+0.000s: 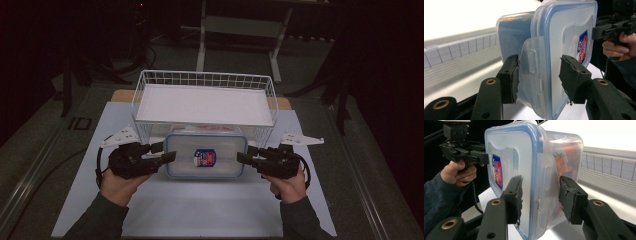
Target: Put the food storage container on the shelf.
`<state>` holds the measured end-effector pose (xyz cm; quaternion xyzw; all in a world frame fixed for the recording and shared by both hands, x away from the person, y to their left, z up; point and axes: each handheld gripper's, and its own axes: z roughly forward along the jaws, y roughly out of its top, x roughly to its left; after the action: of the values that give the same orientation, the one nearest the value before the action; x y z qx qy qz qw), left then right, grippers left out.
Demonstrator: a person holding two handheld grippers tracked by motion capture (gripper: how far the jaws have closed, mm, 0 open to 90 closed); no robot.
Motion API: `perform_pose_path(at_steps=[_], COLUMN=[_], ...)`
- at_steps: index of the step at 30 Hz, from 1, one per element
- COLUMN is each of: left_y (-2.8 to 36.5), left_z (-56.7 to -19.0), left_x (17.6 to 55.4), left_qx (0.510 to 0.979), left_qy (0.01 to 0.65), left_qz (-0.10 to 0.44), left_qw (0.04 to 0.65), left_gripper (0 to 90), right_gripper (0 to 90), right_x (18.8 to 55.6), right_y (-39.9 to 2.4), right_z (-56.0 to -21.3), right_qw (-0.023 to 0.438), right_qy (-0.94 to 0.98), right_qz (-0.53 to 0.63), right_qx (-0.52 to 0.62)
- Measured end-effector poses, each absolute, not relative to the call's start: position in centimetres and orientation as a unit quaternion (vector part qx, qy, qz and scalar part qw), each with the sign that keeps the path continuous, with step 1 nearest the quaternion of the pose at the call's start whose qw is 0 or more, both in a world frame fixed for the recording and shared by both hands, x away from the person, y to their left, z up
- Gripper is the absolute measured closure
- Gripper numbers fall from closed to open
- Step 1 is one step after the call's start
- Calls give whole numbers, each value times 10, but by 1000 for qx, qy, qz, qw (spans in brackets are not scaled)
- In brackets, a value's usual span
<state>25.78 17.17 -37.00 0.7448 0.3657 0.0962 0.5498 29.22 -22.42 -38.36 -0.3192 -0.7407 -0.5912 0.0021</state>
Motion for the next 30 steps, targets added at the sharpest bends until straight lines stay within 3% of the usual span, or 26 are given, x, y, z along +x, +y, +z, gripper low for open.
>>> perform_pose_path(at_steps=[30], left_y=[179], left_z=[-313], left_x=[306], left_qx=[716], left_qy=[364], left_qz=[130], left_qw=[582], left_gripper=[504], right_gripper=[536], right_x=[343], right_y=[-213], right_z=[-323], right_qw=[-25], right_qy=[-729], right_qz=[-605], right_qx=[-319])
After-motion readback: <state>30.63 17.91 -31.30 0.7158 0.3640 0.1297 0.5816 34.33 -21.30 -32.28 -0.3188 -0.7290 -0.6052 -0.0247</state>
